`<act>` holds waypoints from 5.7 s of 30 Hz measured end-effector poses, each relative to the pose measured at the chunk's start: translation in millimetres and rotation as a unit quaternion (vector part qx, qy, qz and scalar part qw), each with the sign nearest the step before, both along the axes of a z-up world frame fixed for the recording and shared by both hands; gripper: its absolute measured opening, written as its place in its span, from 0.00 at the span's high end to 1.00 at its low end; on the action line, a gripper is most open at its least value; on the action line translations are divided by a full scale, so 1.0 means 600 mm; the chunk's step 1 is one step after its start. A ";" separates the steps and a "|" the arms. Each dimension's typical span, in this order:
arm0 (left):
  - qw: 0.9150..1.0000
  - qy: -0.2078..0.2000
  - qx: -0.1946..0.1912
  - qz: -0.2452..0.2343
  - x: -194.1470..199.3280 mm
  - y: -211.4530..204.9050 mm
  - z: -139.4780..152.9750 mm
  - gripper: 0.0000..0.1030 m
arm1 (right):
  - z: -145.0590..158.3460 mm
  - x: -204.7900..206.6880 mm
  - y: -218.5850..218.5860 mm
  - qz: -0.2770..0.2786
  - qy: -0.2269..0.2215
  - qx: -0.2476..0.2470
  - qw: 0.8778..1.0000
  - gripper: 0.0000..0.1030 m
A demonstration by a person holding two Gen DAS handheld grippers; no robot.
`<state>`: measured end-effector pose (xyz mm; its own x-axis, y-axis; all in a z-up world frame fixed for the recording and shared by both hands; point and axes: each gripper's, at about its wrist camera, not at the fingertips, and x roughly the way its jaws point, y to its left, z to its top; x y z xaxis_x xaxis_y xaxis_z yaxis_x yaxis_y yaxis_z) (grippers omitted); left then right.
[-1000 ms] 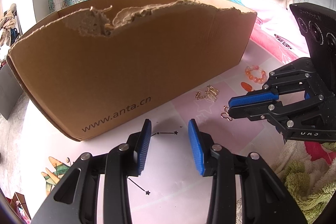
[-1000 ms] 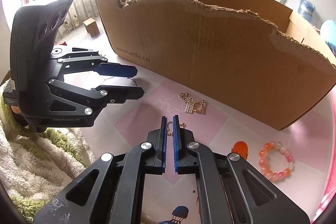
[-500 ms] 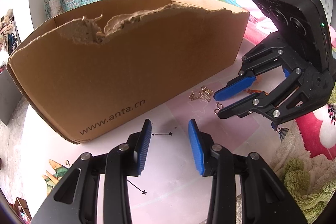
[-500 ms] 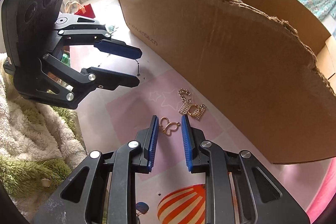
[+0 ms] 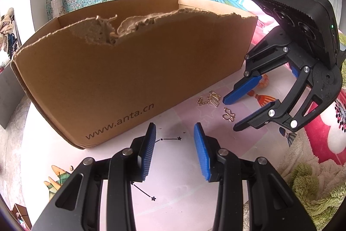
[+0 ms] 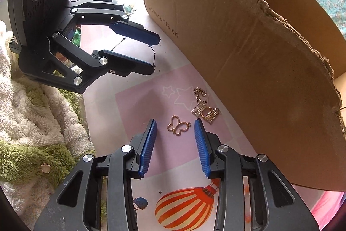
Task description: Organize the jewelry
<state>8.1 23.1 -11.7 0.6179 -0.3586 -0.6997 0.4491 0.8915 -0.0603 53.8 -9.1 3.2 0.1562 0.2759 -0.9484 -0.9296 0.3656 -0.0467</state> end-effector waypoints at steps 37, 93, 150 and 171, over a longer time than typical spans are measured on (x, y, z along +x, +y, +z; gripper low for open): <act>0.993 -0.027 0.012 -0.111 -0.043 -0.081 0.009 0.66 | 0.058 0.001 -0.137 -0.236 0.039 0.163 0.957 0.94; 0.966 0.200 -0.057 -0.154 0.027 -0.090 0.006 0.77 | 0.001 -0.040 -0.380 -0.321 0.122 0.346 0.873 0.84; 0.987 0.110 0.111 -0.025 -0.010 -0.181 0.007 0.81 | -0.016 -0.040 -0.401 -0.357 0.125 0.375 0.846 0.80; 0.992 0.094 0.078 -0.025 -0.024 -0.166 0.011 0.81 | 0.008 -0.045 -0.372 -0.354 0.094 0.357 0.860 0.80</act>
<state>-6.1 -76.3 -5.1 0.4562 -0.2630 -0.8502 0.4863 0.8737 -0.0093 26.6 -232.1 8.1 0.3858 0.6973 -0.6041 -0.4296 0.7152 0.5513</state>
